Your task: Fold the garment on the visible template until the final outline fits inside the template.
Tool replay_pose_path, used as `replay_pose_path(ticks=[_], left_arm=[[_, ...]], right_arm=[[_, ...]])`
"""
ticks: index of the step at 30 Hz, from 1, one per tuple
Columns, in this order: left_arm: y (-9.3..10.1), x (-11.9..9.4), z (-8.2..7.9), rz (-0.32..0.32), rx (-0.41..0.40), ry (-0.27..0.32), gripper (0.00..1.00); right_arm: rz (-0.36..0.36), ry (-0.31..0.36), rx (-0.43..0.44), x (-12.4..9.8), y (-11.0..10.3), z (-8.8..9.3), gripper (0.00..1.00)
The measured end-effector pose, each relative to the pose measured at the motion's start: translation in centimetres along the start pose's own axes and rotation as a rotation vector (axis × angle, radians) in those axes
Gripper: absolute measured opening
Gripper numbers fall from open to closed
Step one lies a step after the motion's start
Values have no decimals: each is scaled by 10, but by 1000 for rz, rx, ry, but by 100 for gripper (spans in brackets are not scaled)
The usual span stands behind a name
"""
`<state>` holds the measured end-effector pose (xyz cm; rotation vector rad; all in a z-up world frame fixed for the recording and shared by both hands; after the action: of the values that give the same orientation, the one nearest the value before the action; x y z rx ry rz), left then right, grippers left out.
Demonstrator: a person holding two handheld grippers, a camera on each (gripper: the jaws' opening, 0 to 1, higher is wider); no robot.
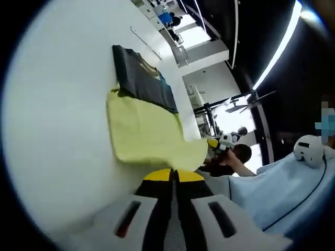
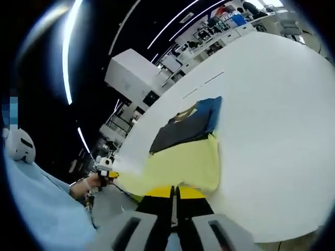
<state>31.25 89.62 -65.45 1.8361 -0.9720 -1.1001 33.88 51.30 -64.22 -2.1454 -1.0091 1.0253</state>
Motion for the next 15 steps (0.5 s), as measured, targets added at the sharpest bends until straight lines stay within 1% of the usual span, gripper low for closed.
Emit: replay_pose_path(ticks=[3,4,5,6,7,8,9,10,11,13,15], left_arm=[[3,4,-26,18,-1,79,0],[4,5,-38,27,8,112,0],[5,6,-46,30,15,136,0],[5,7,-58,35,15,158,0],[5,8,-65,34,17,172,0],[4,11,-77,34,8,188,0],[5,13,-87,47,-6,219,0],[6,15,-101,59,-15,258,0],[7,17,-110,74,-23,276,0],[4,22,-125,67,-3,278,0],[0,26,-136,62,5,275,0]], right_arm=[[-11,55,-6,9,0,-30,0],[-20,72,-5,12,0,-38,0],[-28,90,-3,16,0,-51,0],[-32,96,-3,18,0,-55,0],[-37,109,-6,23,1,-66,0],[-38,119,-10,27,2,-73,0],[-37,130,-14,32,5,-83,0],[-38,135,-14,36,8,-90,0],[-38,157,-4,43,13,-101,0],[-38,178,22,51,26,-117,0],[-32,184,25,58,34,-127,0]])
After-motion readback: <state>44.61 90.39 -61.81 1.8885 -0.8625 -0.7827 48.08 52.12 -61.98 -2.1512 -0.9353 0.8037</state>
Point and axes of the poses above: the point that each gripper's makers call its tool centre point, and the gripper's own axes: x roughly forward along the fingers, y roughly to its right, z roughly out of its underside, the point moved 3 cm from there along -x, roughly backward along the fingers, and after that the axes turned 2 degrees about -y, right-handed, at the moved point
